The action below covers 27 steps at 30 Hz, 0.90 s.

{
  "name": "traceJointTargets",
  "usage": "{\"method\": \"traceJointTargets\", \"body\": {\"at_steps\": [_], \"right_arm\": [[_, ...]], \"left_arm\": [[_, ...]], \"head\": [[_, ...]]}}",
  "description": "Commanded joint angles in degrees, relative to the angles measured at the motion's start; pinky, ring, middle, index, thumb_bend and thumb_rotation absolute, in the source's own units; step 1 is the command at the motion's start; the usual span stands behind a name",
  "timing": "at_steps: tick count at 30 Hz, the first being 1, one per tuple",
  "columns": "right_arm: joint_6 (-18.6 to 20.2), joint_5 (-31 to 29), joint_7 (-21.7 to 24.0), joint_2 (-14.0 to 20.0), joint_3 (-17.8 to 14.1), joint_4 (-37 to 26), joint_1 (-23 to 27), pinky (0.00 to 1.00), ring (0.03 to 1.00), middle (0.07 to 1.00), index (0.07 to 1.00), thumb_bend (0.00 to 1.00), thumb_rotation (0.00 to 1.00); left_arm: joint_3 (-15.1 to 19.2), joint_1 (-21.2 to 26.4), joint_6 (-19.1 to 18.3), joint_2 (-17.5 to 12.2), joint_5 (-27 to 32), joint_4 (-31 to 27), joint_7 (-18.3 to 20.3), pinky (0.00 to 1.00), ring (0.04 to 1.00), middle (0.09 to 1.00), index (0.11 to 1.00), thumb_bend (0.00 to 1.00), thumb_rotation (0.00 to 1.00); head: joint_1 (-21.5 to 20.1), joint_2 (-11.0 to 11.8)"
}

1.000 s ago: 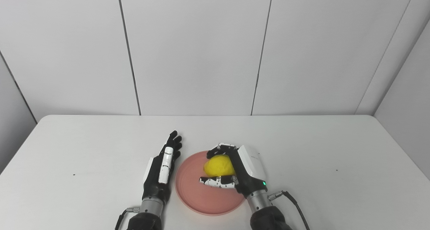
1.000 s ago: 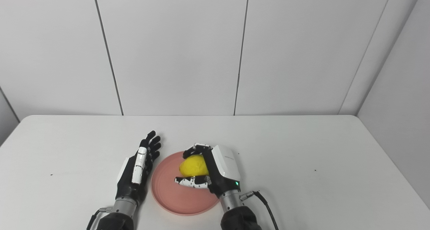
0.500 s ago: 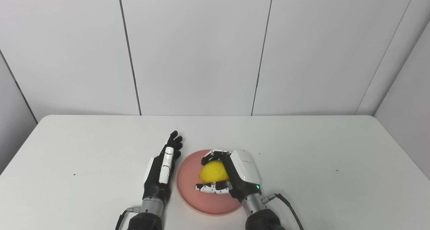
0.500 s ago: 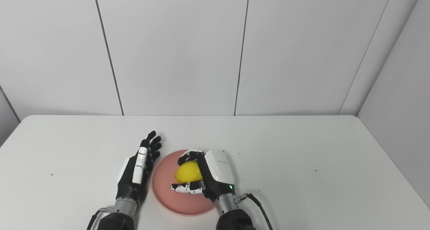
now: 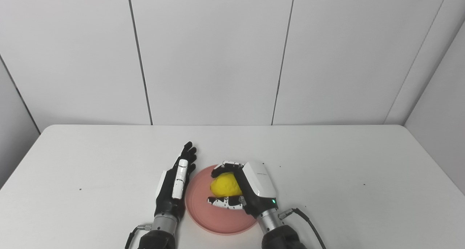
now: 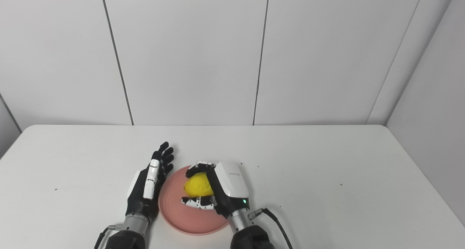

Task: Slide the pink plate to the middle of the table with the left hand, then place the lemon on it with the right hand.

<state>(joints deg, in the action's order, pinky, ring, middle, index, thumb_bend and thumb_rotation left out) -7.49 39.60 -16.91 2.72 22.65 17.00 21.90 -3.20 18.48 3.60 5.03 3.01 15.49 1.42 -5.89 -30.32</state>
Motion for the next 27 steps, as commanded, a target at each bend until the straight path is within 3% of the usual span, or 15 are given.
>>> {"method": "traceJointTargets", "body": {"at_steps": [1, 2, 3, 4, 7, 19, 22, 23, 27], "right_arm": [[-5.05, 0.24, -2.83, 0.23, -0.29, -1.57, 1.28, 0.72, 0.747, 0.761, 0.500, 0.50, 0.16], [-5.31, 0.67, -3.04, 0.29, -0.28, -1.74, 1.31, 0.73, 0.751, 0.763, 0.500, 0.50, 0.16], [-4.99, 1.14, -2.94, 0.33, -0.27, -2.31, 1.23, 0.75, 0.770, 0.778, 0.560, 0.50, 0.23], [-4.46, 1.66, -2.77, 0.35, -0.24, -2.98, 1.12, 0.77, 0.794, 0.800, 0.725, 0.52, 0.44], [-3.11, 2.57, -2.06, 0.35, -0.36, -4.79, 0.71, 0.77, 0.814, 0.821, 0.800, 0.53, 0.56], [-4.77, -2.94, -0.40, 0.13, -4.52, -9.71, -2.20, 0.75, 0.823, 0.854, 0.843, 0.60, 0.61], [-4.82, -5.55, -0.24, -0.02, -6.48, -10.79, -3.08, 0.74, 0.825, 0.859, 0.855, 0.60, 0.64], [-4.37, -6.37, 0.08, -0.09, -7.11, -11.26, -3.39, 0.76, 0.841, 0.873, 0.875, 0.60, 0.73], [-3.18, -10.83, 1.47, -0.47, -10.22, -12.17, -4.47, 0.78, 0.852, 0.881, 0.881, 0.57, 0.77]], "left_arm": [[-0.28, 1.29, 1.88, 0.25, -0.83, -0.08, 0.03, 0.96, 0.954, 0.952, 0.939, 0.65, 1.00], [-0.24, 1.31, 1.78, 0.27, -0.70, -0.07, 0.08, 0.96, 0.955, 0.953, 0.939, 0.65, 1.00], [-0.16, 1.33, 1.57, 0.33, -0.56, -0.10, 0.06, 0.96, 0.959, 0.956, 0.940, 0.66, 1.00], [-0.08, 1.34, 1.37, 0.39, -0.38, -0.15, 0.06, 0.97, 0.964, 0.958, 0.939, 0.66, 1.00], [0.05, 1.44, 1.37, 0.48, -0.18, -0.08, 0.07, 0.98, 0.969, 0.960, 0.940, 0.66, 1.00], [1.09, 1.53, 0.97, 0.50, 0.02, -0.46, -0.38, 0.96, 0.946, 0.941, 0.933, 0.62, 1.00], [1.50, 1.54, 1.13, 0.32, 0.36, -0.30, -0.22, 0.95, 0.941, 0.937, 0.931, 0.61, 1.00], [1.60, 1.51, 0.97, 0.28, 0.40, -0.41, -0.20, 0.95, 0.940, 0.938, 0.930, 0.62, 1.00], [2.00, 1.23, 0.59, -0.19, 0.54, -0.91, 0.00, 0.97, 0.943, 0.937, 0.931, 0.63, 1.00]], "head": [[0.01, -0.07], [0.01, -0.07], [0.01, -0.07], [0.01, -0.07], [0.00, -0.11], [-0.57, 0.10], [-0.84, 0.27], [-0.84, 0.27], [-1.16, 0.25]]}}
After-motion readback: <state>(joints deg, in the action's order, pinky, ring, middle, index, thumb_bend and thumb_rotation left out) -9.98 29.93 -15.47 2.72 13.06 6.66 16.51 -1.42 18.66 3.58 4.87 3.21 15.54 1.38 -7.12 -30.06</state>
